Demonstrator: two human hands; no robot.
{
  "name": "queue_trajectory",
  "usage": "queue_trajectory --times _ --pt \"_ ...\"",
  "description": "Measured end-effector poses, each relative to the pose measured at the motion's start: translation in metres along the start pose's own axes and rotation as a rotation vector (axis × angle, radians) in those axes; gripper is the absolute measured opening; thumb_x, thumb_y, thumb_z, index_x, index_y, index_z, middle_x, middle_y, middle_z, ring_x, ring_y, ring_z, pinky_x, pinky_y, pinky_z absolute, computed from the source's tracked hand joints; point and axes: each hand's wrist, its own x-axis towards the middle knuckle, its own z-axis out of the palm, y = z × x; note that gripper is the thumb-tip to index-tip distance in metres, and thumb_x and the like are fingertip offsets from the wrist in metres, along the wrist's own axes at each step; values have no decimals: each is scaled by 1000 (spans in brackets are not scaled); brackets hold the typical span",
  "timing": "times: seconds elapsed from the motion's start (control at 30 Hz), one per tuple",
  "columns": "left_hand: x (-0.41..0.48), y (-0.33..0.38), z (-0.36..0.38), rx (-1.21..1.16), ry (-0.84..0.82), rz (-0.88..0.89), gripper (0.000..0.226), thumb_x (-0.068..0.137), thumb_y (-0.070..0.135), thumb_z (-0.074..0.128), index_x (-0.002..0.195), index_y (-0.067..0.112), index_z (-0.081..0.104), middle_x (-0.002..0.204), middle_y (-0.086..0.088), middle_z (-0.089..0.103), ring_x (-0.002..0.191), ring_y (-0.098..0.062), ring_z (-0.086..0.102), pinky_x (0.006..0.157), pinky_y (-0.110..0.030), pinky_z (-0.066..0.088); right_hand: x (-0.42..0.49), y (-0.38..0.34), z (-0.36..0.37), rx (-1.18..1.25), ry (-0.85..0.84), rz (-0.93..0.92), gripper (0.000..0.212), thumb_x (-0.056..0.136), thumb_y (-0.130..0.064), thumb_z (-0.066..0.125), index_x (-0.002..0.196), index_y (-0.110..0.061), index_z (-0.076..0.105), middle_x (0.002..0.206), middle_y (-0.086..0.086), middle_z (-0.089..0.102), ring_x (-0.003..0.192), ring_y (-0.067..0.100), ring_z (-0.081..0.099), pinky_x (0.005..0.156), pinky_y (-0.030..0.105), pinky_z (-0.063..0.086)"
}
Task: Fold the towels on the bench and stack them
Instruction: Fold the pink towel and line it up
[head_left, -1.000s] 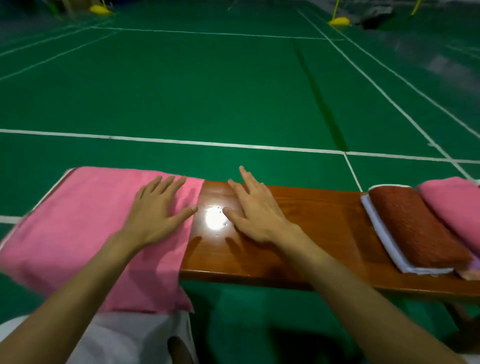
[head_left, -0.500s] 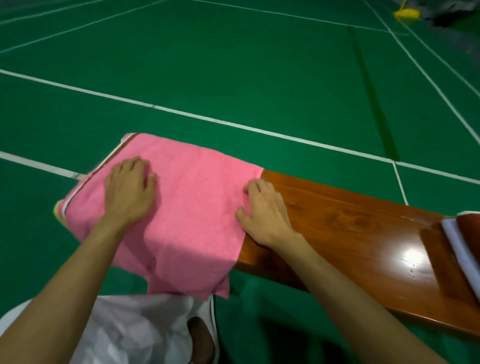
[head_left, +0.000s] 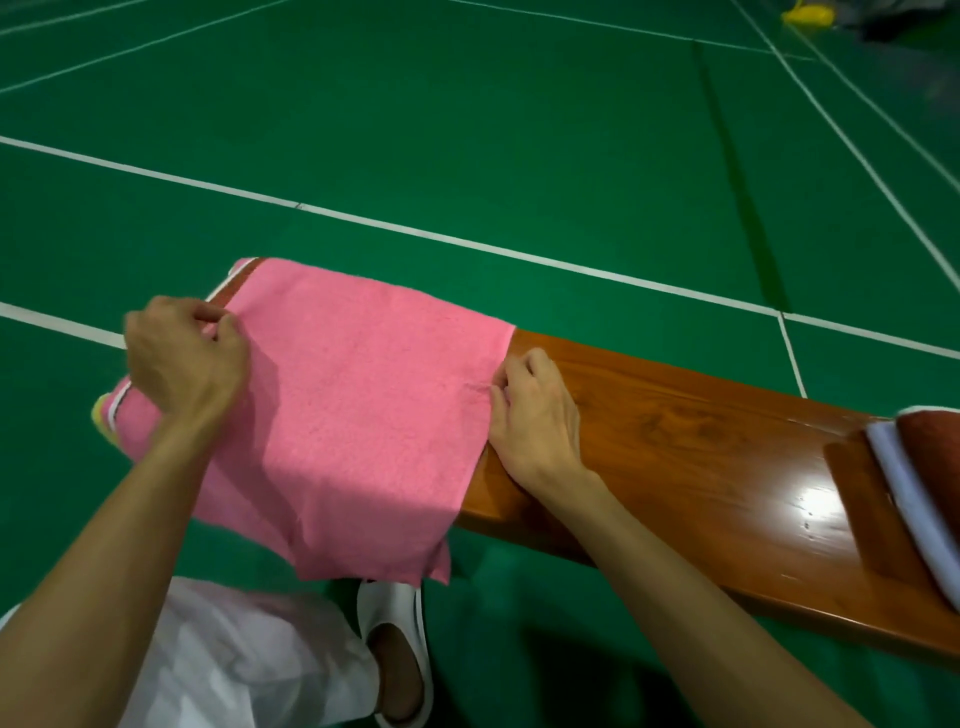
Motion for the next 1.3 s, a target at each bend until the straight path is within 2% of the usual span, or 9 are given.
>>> queue_trajectory --times 0.17,0.3,0.47,0.67,0.8,0.97,1.1,1.2,1.3 --pt "-11 31 -13 -24 -86 144 25 88 24 63 99 9 80 94 -23 73 92 -48 63 83 -51 54 -10 30 -35 1 57 58 14 102 -23 49 109 -13 54 106 4 48 91 25 53 75 36 42" --pt "-36 64 -4 -50 -261 252 17 86 23 70 93 11 81 92 -21 76 89 -44 69 84 -50 57 -19 75 -62 -79 -32 270 7 104 -17 41 108 -13 46 112 12 52 96 41 58 79 47 45" --pt "-89 120 20 -107 -383 441 6 83 19 76 83 14 78 89 -15 74 84 -40 67 78 -47 55 -24 140 -114 -108 -75 505 4 102 -11 41 105 -8 41 112 24 62 100 46 60 75 42 37" --pt "-150 163 52 -177 -563 516 6 81 17 74 75 17 73 85 -7 72 84 -35 66 75 -46 54 -43 204 -158 -84 130 577 8 96 -1 42 103 -3 40 102 32 62 95 49 61 78 48 44" --pt "-179 175 70 -221 -576 623 8 89 11 65 82 12 62 89 -11 64 88 -35 59 78 -48 47 -58 226 -158 22 238 570 10 99 -3 44 108 -1 47 101 28 64 93 46 60 78 46 41" --pt "-209 180 82 42 -476 718 5 94 12 56 97 8 56 102 -18 57 97 -39 51 84 -54 44 -74 237 -153 82 313 623 14 90 0 55 103 -4 56 97 18 68 92 41 62 81 40 41" --pt "-214 187 76 167 -494 711 20 91 20 54 102 4 60 109 -19 56 103 -40 50 85 -53 41 -75 229 -161 -139 164 573 20 88 -11 63 107 -13 58 108 19 66 95 46 63 82 47 48" --pt "-211 186 72 73 -485 764 27 93 26 45 104 6 58 113 -19 56 106 -40 50 87 -54 41 -76 226 -162 -300 117 537 35 92 -38 64 117 -13 59 121 18 61 106 44 60 84 49 49" --pt "-212 187 73 15 -600 875 53 102 35 32 141 3 49 153 -19 44 144 -39 35 117 -55 31 -79 225 -154 -297 48 449 65 94 -63 44 137 -14 54 142 19 51 130 39 45 101 53 46"
